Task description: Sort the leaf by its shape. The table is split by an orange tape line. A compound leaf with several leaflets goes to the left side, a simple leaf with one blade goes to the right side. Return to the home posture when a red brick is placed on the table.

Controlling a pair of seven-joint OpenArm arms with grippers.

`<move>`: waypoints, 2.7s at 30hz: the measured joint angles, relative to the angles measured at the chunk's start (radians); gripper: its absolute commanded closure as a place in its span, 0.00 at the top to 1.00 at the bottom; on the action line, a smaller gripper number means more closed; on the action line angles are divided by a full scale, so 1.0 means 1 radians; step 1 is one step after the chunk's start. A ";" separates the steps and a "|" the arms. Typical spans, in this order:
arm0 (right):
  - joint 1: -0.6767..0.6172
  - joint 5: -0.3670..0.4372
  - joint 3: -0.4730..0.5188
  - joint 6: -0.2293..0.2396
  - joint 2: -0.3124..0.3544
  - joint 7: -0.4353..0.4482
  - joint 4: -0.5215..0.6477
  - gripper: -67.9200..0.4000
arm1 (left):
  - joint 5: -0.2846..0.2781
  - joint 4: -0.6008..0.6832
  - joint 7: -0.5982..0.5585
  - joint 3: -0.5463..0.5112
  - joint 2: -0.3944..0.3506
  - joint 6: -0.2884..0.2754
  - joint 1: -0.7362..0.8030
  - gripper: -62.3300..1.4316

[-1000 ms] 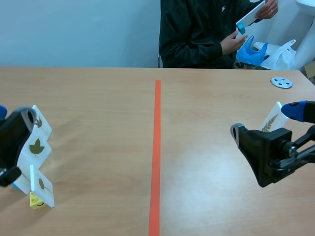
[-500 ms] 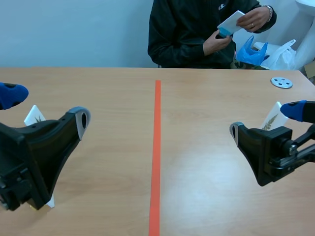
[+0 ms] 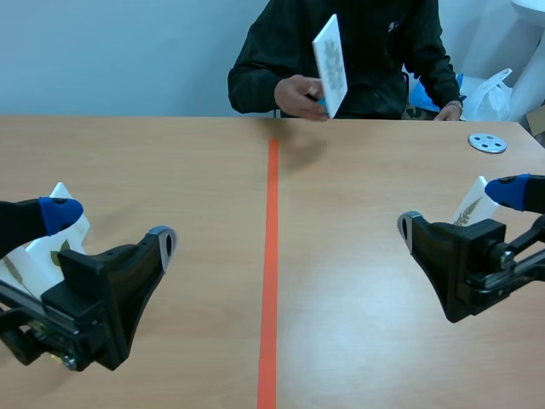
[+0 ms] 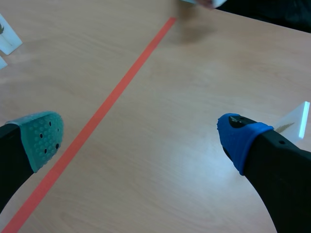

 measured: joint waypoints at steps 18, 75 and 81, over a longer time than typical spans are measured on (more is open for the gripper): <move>0.000 0.000 0.000 0.000 0.000 0.000 0.000 1.00 | 0.042 -0.139 -0.011 0.108 -0.009 0.011 -0.106 1.00; 0.486 -0.159 -0.527 0.060 0.174 0.104 -0.460 1.00 | 0.038 -0.136 -0.035 0.110 -0.086 0.010 -0.106 1.00; 0.589 -0.243 -0.631 0.060 0.092 0.178 -0.622 1.00 | 0.038 -0.136 -0.035 0.110 -0.086 0.010 -0.106 1.00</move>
